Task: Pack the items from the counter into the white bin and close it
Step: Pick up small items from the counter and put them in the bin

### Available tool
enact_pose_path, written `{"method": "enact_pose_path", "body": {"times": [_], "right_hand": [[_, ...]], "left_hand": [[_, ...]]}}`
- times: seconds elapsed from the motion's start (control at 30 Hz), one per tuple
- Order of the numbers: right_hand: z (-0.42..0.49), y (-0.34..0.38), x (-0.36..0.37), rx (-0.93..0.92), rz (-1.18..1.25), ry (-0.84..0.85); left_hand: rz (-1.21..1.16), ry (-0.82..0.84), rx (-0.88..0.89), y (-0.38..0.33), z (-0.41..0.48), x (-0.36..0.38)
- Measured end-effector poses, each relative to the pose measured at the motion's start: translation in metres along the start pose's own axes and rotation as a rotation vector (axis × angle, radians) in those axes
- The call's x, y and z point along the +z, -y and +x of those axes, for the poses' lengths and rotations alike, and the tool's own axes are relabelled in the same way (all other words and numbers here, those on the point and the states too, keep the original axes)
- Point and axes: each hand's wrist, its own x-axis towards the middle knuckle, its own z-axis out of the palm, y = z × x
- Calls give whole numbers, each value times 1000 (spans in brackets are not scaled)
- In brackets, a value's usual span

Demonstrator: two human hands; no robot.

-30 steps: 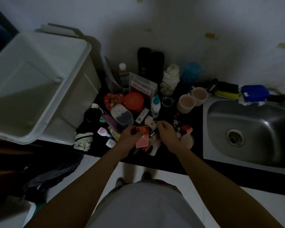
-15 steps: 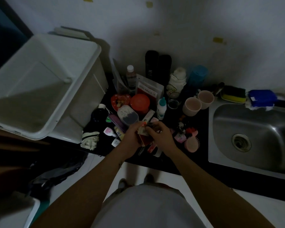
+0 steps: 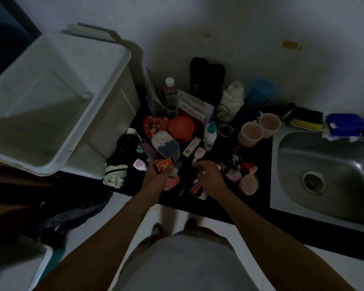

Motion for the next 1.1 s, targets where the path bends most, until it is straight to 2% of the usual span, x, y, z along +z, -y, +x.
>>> {"method": "enact_pose_path", "body": {"times": [0.17, 0.3, 0.53, 0.6, 0.8, 0.93, 1.0, 1.1], "right_hand": [[3, -4, 13, -228, -495, 228], [6, -7, 18, -308, -761, 257], [15, -7, 17, -402, -824, 295], [15, -4, 14, -421, -851, 262], [14, 7, 11, -317, -924, 276], [12, 18, 8, -284, -940, 135], [13, 21, 8, -286, -895, 7], [11, 31, 3, -217, -782, -37]], "left_hand": [[-48, -59, -48, 0, -5, -12], [-27, -48, -31, -1, -10, -20], [-1, -56, -32, -8, -9, -22], [-5, -54, -27, -12, -10, -22], [-17, -45, -8, -25, -12, -32], [34, -68, 46, -39, -6, -41], [36, -66, 80, -48, -2, -45], [12, -51, 121, -62, 0, -51]]}}
